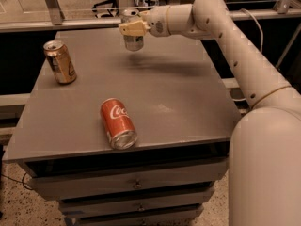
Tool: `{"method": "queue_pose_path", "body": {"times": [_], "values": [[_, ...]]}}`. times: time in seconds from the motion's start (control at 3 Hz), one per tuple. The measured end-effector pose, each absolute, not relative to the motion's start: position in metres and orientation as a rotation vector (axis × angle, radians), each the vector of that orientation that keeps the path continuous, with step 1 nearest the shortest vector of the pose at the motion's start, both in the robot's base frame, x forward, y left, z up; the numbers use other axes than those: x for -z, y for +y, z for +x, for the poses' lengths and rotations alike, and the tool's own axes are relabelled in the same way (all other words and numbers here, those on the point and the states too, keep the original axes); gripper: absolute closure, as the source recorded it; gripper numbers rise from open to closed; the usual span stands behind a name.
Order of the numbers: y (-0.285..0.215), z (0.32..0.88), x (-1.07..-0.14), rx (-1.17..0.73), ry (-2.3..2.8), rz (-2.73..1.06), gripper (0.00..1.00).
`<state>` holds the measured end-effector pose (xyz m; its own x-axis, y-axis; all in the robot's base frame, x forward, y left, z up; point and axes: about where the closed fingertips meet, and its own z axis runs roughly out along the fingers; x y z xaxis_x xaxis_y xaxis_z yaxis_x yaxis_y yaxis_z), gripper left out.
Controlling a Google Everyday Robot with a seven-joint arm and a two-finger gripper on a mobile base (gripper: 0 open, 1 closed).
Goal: Move 7up can near orange can
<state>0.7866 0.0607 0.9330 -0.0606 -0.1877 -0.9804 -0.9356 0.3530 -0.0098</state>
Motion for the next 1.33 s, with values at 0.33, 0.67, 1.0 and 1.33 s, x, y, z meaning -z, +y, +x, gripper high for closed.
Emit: {"method": "queue_pose_path", "body": {"times": [0.33,0.67,1.0,1.33], "values": [[0.061,0.787,-0.933,-0.856,1.519,-1.06,1.0],[0.09,0.777,-0.927,-0.942,1.487,-1.095,1.0],[0.149,0.75,-0.925,-1.066,1.411,-1.175,1.0],[0.195,0.722,-0.926,-1.167,1.343,-1.241,1.0]]}}
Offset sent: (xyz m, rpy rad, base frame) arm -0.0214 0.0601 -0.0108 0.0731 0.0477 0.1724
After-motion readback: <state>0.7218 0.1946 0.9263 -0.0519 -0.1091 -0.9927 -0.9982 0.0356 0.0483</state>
